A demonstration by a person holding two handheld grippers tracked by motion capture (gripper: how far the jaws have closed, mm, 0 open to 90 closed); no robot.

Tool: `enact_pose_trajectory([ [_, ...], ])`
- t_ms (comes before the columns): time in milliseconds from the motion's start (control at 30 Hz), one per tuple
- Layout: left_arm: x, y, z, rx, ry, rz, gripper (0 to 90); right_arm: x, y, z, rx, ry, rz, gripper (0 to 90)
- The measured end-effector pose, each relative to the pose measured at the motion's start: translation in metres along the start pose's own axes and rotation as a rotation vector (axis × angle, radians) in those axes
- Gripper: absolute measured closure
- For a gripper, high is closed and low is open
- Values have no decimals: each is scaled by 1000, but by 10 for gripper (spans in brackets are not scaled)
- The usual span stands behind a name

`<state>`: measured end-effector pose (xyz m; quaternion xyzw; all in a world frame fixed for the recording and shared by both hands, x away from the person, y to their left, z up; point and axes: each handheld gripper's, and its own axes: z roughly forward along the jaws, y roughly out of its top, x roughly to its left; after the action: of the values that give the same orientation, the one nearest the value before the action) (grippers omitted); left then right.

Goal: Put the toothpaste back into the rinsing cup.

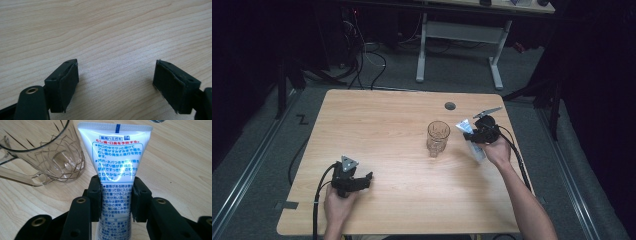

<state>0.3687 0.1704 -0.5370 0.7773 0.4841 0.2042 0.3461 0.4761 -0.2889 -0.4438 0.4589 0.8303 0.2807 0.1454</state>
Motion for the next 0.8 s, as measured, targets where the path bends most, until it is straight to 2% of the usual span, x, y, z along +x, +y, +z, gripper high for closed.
enact_pose_trajectory([
  [367, 0, 0, 0, 0, 0, 1, 206, 2, -6, -8, -45, 12, 2, 665],
  [800, 0, 0, 0, 1, 0, 0, 206, 0, -14, -21, -97, 30, 26, 665],
])
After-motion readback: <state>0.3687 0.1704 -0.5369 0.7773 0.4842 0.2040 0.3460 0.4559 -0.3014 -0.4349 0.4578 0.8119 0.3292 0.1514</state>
